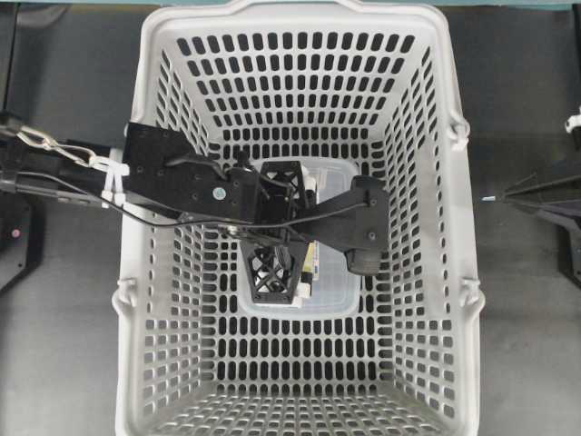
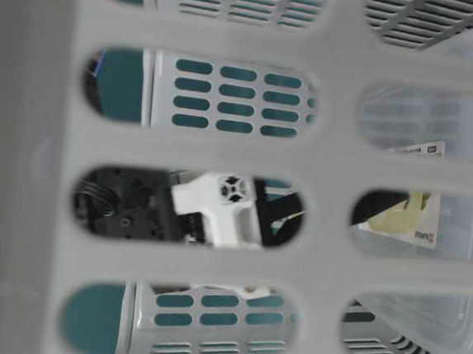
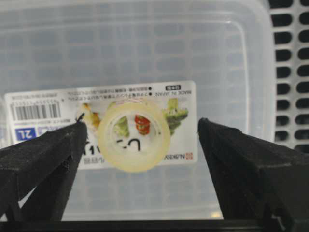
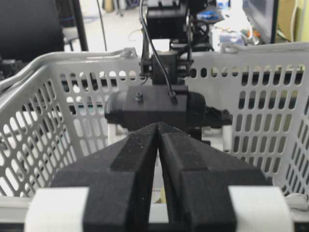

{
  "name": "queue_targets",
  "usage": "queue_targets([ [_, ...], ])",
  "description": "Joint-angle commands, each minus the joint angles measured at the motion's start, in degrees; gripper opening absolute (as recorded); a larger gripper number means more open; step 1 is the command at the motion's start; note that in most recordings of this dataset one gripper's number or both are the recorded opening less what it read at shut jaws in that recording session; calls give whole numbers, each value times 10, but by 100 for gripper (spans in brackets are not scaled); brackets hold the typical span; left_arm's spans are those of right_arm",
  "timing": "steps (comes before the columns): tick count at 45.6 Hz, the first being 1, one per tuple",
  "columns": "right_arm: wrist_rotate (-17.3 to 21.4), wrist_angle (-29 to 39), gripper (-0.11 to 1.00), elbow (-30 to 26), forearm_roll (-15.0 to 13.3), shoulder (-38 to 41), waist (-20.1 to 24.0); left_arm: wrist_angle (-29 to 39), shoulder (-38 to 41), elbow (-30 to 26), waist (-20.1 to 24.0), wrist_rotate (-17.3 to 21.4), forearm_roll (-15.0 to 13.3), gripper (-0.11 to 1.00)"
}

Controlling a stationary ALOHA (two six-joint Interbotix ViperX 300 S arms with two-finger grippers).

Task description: Pick up the cellophane tape from the shopping basket with the left arm.

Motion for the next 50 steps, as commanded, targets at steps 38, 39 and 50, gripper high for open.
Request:
queue_targets([
  [38,3,-21,1,1,1,-19,2,15,-61,-20,-4,11,2,50],
  [39,3,-22,1,2,2,-22,2,25,-65,-28,-4,11,2,50],
  [50,6,-22,1,7,2,-38,2,185,-84,-149,-6,11,2,50],
])
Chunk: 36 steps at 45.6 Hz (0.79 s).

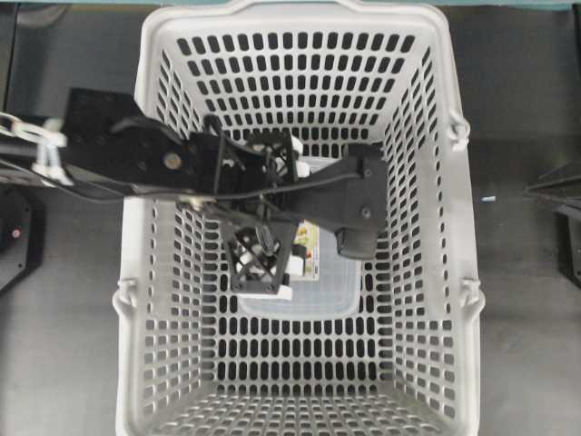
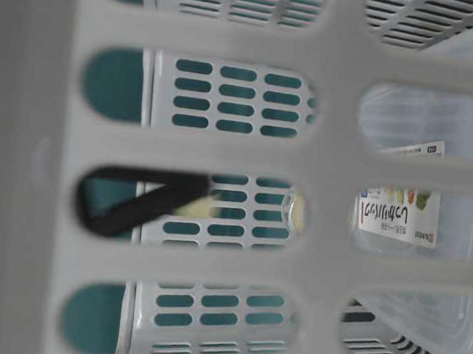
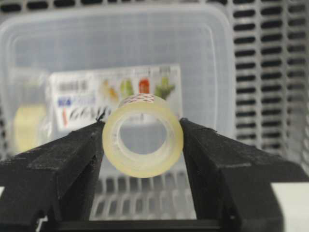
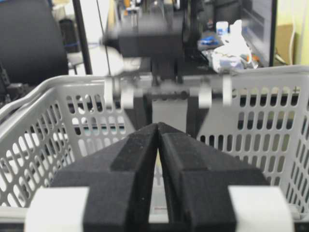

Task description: Pick up the cellophane tape from the shopping basket with the left arm.

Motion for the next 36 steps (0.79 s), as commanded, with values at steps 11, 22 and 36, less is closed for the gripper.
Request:
queue_targets([
  [11,7,-7,1,-3,3,3,4,109,-11,-115,-4,0,2,50],
  [22,7,-7,1,-3,2,3,3,109,-6,-120,-3,1,2,50],
  [36,8,-7,1,-3,2,2,4,112,-3,-131,-3,1,2,50],
])
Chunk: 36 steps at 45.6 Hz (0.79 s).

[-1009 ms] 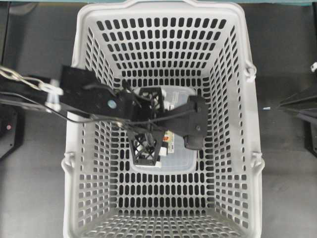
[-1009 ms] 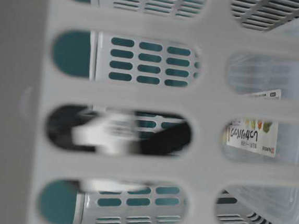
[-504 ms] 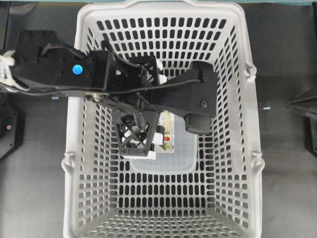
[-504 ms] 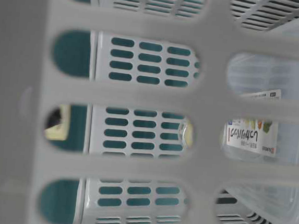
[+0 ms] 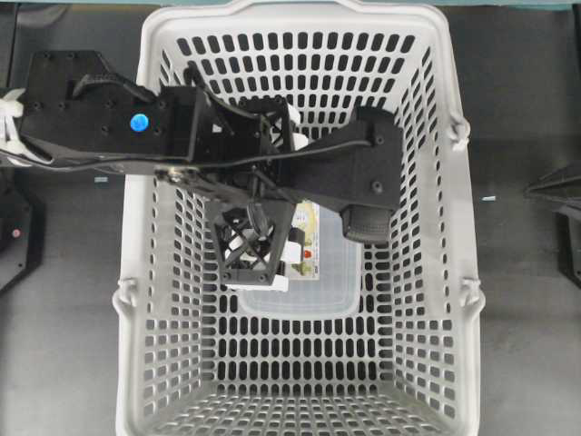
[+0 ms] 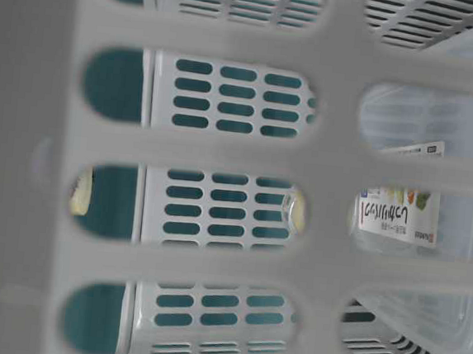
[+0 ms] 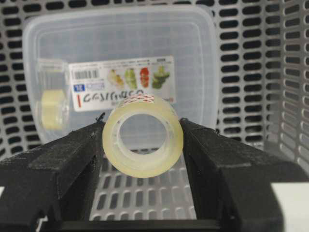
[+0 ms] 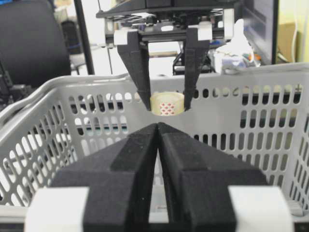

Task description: Pick up the cellophane tape from the shopping basket with the left arm.

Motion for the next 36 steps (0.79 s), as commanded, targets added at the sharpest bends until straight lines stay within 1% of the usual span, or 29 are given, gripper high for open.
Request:
queue_targets([
  [1,1,-6,1,-4,2,4,2,-2,-5,-18,-1,0,2,50],
  [36,1,8,1,-4,1,4,2,-1,-4,-22,2,1,2,50],
])
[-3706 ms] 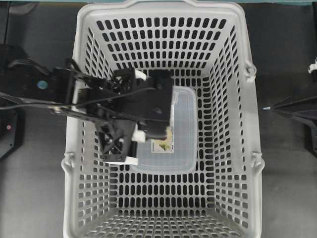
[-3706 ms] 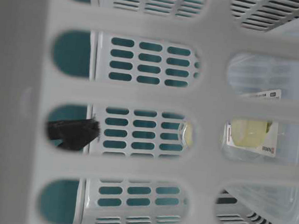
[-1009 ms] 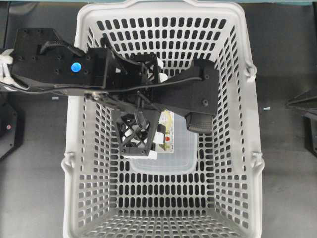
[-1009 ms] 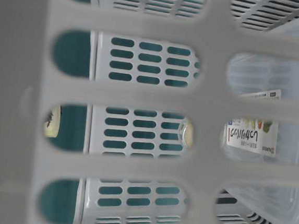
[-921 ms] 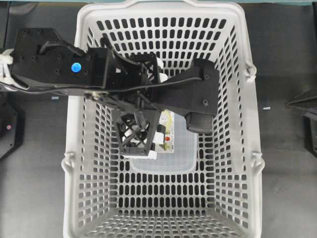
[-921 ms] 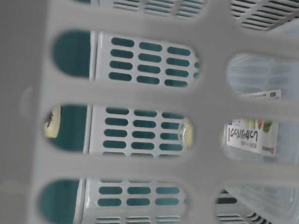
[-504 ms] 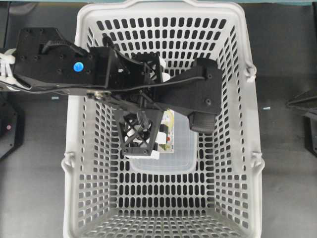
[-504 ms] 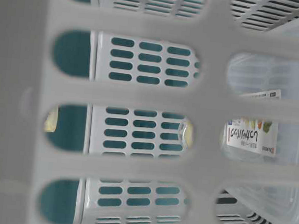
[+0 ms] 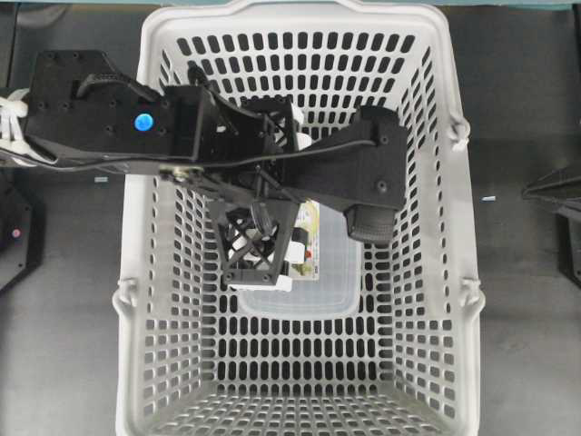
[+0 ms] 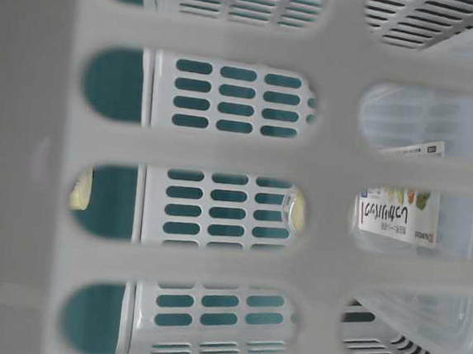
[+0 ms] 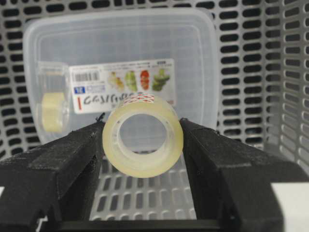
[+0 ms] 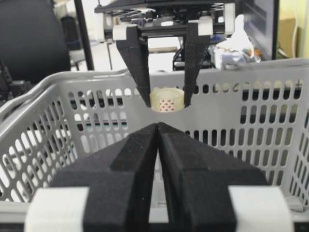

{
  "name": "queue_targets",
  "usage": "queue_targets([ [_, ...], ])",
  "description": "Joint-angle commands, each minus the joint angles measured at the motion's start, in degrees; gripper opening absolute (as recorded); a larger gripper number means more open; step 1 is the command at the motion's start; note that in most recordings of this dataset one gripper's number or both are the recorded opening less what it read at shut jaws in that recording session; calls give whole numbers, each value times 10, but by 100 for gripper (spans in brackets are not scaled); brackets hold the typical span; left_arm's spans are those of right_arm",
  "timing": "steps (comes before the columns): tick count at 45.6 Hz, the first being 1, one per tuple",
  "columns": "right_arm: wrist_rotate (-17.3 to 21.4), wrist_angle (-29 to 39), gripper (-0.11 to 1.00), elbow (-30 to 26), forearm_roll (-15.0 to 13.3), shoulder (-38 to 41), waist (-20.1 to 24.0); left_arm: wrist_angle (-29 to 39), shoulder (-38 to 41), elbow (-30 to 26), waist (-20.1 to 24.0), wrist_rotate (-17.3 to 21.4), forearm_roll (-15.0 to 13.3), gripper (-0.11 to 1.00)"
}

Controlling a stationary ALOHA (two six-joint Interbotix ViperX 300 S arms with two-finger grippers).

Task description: Pick up the cellophane tape from the shopping basket with the left arm.

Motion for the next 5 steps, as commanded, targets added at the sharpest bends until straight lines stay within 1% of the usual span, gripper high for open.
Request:
queue_targets([
  [1,2,1,1,-4,2,4,2,-3,-8,-16,1,1,2,50],
  [5,2,11,1,-4,3,4,2,-3,-8,-17,1,1,2,50],
])
